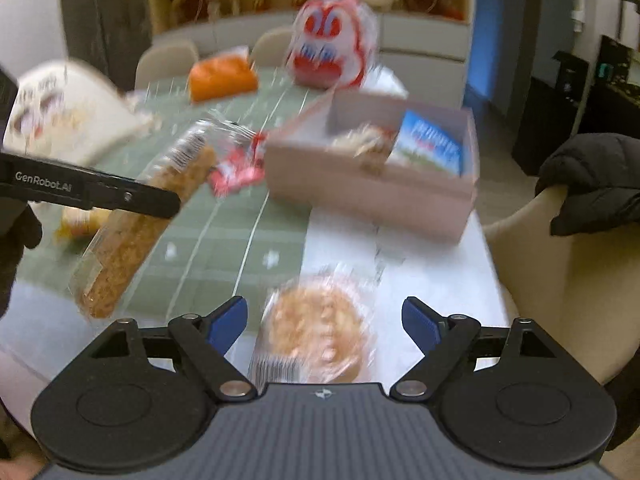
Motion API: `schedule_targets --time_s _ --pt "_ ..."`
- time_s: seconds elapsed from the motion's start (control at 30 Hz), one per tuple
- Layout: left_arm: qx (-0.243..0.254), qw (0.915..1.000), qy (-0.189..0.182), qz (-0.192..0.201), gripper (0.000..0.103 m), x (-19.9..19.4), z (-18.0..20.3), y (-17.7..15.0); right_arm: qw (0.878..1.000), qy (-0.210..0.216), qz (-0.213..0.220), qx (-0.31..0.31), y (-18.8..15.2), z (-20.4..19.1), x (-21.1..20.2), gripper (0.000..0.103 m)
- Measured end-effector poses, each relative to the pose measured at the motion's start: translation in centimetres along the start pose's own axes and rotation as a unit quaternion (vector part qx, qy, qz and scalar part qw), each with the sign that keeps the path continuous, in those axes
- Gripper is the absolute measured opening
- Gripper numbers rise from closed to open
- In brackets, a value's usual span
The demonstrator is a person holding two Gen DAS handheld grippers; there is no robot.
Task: Organize snacks
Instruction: 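Carry the wafer-stick packet up with the left tool while the right lifts the bread packet toward the pink box, then drop the bread packet into the pink box with the right tool while the left drops the wafer-stick packet in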
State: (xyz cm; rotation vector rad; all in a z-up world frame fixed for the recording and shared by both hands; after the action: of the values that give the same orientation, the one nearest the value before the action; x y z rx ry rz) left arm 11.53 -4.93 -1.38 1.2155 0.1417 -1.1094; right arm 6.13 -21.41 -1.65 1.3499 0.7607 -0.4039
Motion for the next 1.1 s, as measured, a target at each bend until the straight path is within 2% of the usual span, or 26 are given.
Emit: schedule_targets --time_s 0.23,0.43,0.53,0.6,0.73,0.83,0.93,1.03,1.07,1.1 --pt "0.004 0.9999 0.007 -0.013 0.035 -0.6 -0.2 -1.9 0.998 -0.039 -0.03 -0.028 -1.2 -0.9 2.1 0.085" --pt "0.003 0.9999 0.002 -0.014 0.035 -0.8 0.3 -2.2 0.998 -0.008 -0.053 0.026 -0.9 0.2 3.3 0.084" --pt "0.002 0.9998 -0.007 -0.017 0.035 -0.8 0.4 -1.8 0.997 0.012 -0.053 0.046 -0.7 0.7 2.9 0.063" --pt "-0.001 0.9998 -0.015 -0.01 0.035 -1.2 0.7 -0.7 0.997 0.023 -0.051 0.044 -0.3 0.8 2.0 0.06" --pt "0.006 0.998 -0.025 0.058 0.035 -3.1 1.9 4.8 0.998 0.035 -0.014 0.054 2.7 1.7 -0.8 0.059" --pt "0.011 0.9906 -0.038 0.131 0.036 -4.1 3.0 10.5 0.996 0.017 0.048 0.067 6.5 3.8 -3.7 0.059" --pt "0.03 0.9804 -0.036 0.191 0.036 -2.9 3.8 15.9 0.992 -0.016 0.106 0.071 9.7 5.7 -5.5 0.059" --pt "0.046 0.9745 -0.018 0.219 0.036 1.2 3.9 19.9 0.987 -0.023 0.135 0.084 11.6 7.3 -6.1 0.059" --pt "0.053 0.9749 -0.017 0.216 0.036 3.3 3.6 20.7 0.986 -0.024 0.14 0.086 11.8 7.7 -6.1 0.059" --pt "0.053 0.9793 -0.014 0.195 0.037 5.2 3.2 21.0 0.985 -0.026 0.146 0.088 12.0 8.2 -5.9 0.059"
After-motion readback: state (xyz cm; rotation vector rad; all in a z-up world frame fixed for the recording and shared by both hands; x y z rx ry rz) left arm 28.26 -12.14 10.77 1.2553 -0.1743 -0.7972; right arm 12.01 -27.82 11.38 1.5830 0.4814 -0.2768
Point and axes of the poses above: each gripper's, at about its wrist camera, not at the fingertips, and x roughly the way its jaws point, z to its right, y to its top, the point moved 9 cm from there along x, roughly the way its jaws point, and after that the axes turned 7 degrees about -y, right-handed, at the moved point
